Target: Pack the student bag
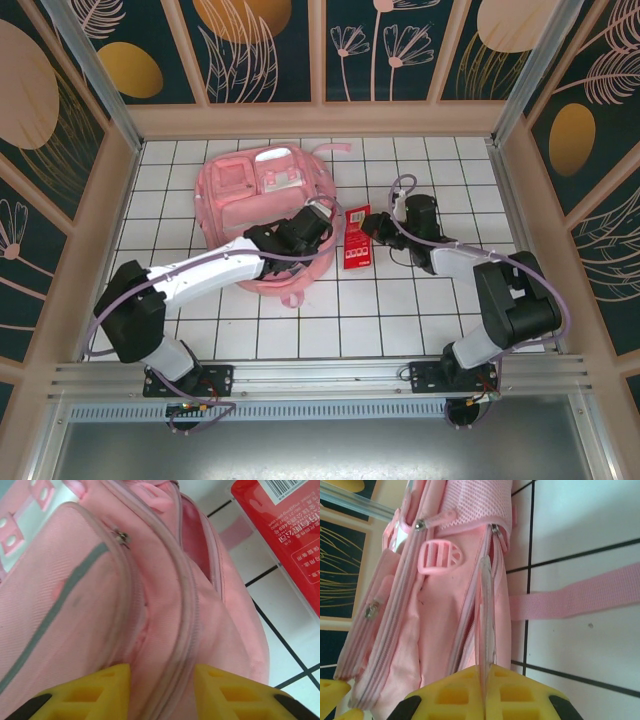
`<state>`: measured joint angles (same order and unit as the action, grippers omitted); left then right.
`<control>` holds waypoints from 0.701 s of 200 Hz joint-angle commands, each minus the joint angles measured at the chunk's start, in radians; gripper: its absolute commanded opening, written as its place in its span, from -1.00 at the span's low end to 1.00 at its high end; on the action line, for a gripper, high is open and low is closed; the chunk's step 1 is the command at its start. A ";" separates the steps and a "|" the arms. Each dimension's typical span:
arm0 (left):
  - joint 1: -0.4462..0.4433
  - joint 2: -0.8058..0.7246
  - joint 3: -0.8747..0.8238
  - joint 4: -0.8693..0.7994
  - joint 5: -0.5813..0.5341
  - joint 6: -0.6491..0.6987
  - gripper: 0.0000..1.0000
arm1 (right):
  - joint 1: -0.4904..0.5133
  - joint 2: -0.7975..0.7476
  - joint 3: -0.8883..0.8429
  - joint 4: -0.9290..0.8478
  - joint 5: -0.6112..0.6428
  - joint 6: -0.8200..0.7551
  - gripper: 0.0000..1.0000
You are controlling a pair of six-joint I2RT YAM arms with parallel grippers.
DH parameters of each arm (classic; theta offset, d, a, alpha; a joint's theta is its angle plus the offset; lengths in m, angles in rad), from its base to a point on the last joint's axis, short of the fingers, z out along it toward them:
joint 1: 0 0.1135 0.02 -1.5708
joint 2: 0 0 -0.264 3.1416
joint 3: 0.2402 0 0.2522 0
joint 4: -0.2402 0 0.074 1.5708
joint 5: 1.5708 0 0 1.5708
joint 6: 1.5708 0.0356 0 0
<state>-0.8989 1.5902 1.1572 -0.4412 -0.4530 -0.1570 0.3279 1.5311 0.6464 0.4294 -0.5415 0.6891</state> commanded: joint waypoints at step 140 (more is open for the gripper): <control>0.000 -0.082 0.201 0.038 -0.257 0.045 -1.00 | 0.097 0.091 0.095 0.197 -0.235 0.127 -1.00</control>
<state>-0.8890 1.5684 1.2755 -0.4381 -0.6724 -0.1268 0.3820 1.5673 0.6567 0.5434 -0.7059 0.7826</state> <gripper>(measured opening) 0.063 0.067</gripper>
